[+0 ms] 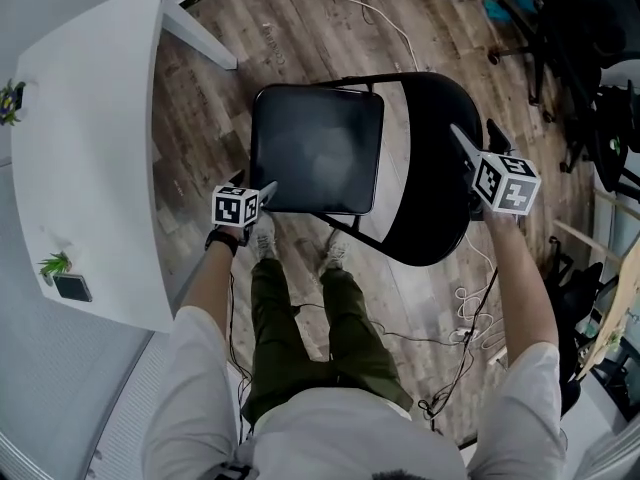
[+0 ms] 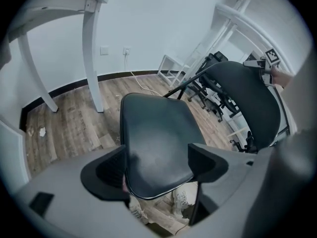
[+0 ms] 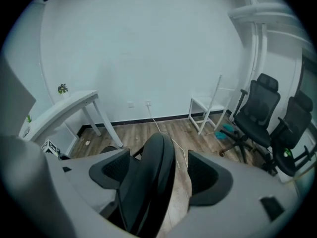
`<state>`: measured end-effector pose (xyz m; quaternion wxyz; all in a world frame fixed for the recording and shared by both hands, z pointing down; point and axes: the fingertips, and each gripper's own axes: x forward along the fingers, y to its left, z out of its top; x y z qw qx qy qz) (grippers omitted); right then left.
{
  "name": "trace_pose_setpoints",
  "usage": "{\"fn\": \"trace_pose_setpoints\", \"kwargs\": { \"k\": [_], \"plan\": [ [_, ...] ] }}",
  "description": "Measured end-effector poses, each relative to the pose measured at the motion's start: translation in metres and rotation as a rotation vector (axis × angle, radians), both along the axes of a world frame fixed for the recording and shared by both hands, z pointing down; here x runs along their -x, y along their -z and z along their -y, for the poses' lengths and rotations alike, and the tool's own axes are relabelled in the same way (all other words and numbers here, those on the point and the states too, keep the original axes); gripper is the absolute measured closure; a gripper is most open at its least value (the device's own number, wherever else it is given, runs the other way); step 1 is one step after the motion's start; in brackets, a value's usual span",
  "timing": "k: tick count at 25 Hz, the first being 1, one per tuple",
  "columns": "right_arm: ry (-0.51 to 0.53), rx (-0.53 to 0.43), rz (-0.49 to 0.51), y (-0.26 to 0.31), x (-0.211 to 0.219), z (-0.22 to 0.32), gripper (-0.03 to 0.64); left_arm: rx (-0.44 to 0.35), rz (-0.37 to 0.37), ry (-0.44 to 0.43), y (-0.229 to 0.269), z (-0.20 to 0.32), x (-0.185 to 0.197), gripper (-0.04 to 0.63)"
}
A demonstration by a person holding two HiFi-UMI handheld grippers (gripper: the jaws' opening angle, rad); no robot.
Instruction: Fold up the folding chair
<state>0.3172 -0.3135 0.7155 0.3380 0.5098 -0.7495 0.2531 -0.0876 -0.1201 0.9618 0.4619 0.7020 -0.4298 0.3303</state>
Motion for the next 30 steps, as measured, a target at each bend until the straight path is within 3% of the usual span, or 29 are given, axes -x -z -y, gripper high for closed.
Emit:
{"fn": "trace_pose_setpoints", "kwargs": {
  "k": [3,5,7,11,13,20,24,30],
  "plan": [
    [0.001,0.077,0.012,-0.011,0.004,0.009,0.243,0.022,-0.003,0.012,-0.019,0.005,0.005,0.201],
    [-0.001,0.124,0.017,-0.018,0.005,0.012,0.307,0.044,-0.004,0.021,-0.033,0.006,0.010,0.201],
    [0.002,0.159,0.027,-0.023,0.006,0.013,0.324,0.065,-0.006,0.036,-0.047,0.006,0.015,0.201],
    [0.008,0.215,0.045,-0.031,0.010,0.017,0.328,0.100,-0.008,0.064,-0.073,0.007,0.026,0.201],
    [0.005,0.240,0.050,-0.036,0.012,0.019,0.374,0.115,-0.008,0.069,-0.085,0.006,0.030,0.201],
    [-0.010,0.304,0.075,-0.046,0.014,0.021,0.423,0.147,-0.045,0.068,-0.119,0.007,0.031,0.201],
    [-0.034,0.330,0.108,-0.050,0.015,0.021,0.430,0.161,-0.106,0.096,-0.136,0.011,0.035,0.201],
    [-0.059,0.352,0.131,-0.054,0.017,0.021,0.448,0.167,-0.287,0.092,-0.148,0.021,0.021,0.201]
  ]
}}
